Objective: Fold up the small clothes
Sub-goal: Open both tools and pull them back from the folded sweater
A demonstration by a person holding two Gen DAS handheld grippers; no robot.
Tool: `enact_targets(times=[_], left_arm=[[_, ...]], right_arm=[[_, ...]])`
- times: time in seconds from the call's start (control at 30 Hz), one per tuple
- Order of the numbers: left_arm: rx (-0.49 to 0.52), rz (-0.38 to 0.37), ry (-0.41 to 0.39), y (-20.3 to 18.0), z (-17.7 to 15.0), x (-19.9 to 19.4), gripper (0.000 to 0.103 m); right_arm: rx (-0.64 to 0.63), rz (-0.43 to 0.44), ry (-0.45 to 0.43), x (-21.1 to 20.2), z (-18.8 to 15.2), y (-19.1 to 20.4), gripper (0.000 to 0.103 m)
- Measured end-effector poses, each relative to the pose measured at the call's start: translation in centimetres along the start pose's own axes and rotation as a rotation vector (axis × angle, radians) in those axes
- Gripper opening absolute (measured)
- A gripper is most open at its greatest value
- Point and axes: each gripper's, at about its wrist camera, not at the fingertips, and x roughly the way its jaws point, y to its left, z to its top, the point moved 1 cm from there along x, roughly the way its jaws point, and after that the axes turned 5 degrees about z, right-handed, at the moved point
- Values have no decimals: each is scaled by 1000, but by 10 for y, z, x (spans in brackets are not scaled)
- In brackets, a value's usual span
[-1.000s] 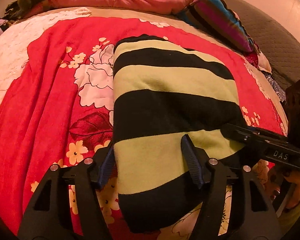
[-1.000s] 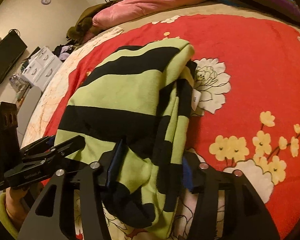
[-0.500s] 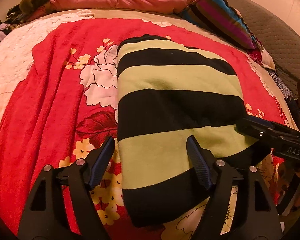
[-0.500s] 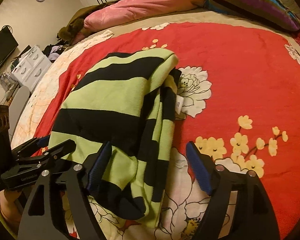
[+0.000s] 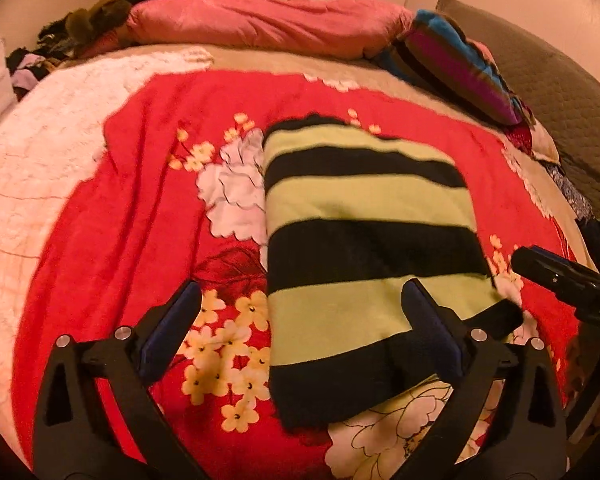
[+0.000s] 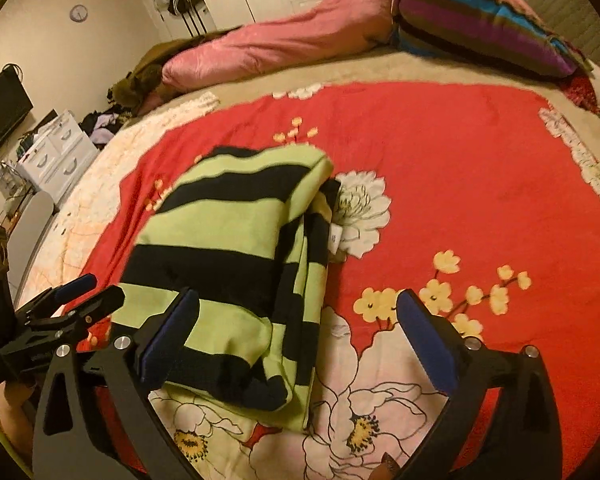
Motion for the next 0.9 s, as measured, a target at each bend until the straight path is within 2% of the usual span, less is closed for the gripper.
enact_targets(times=[0.27, 0.57, 0.9], left_arm=[[21, 51, -92, -7, 2, -39, 94], [18, 89, -173, -4, -6, -88, 94], [36, 97, -176, -8, -29, -122, 94]], right_arm=[[-48, -32, -106, -44, 2, 11, 98], [-86, -46, -179, -83, -2, 22, 98], [-113, -45, -221, -117, -17, 36, 99]])
